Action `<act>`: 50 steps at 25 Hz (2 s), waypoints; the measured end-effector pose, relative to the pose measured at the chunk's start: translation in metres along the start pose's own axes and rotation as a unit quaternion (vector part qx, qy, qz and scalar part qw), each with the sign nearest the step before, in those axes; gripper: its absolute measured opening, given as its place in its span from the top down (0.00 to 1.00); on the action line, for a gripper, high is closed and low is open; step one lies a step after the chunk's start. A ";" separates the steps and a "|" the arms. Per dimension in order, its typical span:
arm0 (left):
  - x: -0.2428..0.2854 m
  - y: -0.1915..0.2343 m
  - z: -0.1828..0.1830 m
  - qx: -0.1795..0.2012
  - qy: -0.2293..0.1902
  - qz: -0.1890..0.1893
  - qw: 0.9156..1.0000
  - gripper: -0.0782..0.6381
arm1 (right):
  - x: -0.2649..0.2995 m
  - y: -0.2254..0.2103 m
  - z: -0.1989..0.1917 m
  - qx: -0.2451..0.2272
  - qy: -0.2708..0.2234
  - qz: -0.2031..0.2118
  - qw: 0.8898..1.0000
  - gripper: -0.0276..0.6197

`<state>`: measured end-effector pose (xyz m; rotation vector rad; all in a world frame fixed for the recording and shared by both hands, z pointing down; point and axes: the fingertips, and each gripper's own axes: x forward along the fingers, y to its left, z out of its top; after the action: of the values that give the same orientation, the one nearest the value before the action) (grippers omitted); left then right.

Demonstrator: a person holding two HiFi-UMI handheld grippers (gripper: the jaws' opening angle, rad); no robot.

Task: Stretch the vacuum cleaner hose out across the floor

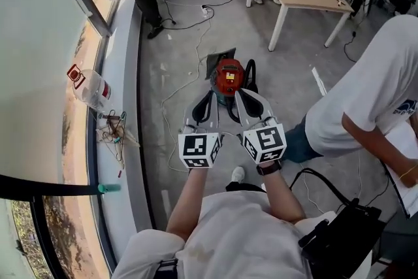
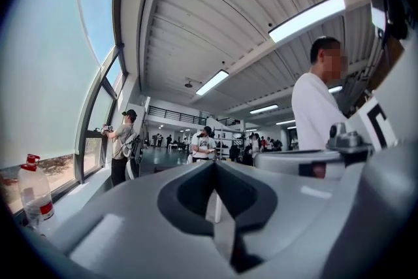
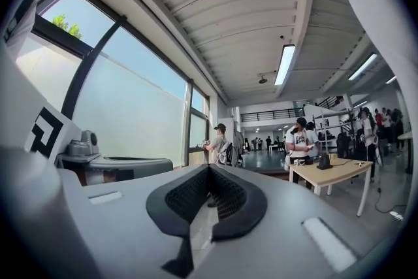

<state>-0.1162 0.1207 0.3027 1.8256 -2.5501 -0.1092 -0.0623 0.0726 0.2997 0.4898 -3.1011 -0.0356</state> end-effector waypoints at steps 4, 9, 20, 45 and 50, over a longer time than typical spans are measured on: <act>0.059 -0.007 0.004 0.011 -0.006 -0.013 1.000 0.89 | 0.033 -0.054 0.006 0.009 -0.015 -0.014 1.000 0.97; 0.118 -0.001 -0.023 0.009 0.017 -0.033 0.999 0.89 | 0.070 -0.096 -0.033 0.037 0.020 -0.032 0.999 0.97; 0.315 0.055 -0.037 0.017 0.013 -0.113 0.993 0.89 | 0.213 -0.209 -0.046 0.030 0.031 -0.118 0.992 0.97; 0.478 0.053 -0.198 -0.038 0.181 -0.210 0.960 0.89 | 0.288 -0.355 -0.199 0.138 0.173 -0.208 0.953 0.97; 0.490 0.024 -0.220 -0.027 0.203 -0.235 0.950 0.89 | 0.262 -0.371 -0.226 0.158 0.192 -0.230 0.941 0.97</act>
<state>-0.2878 -0.3474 0.5052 2.1274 -1.7973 0.1784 -0.1964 -0.3664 0.5165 1.0716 -2.5527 0.4993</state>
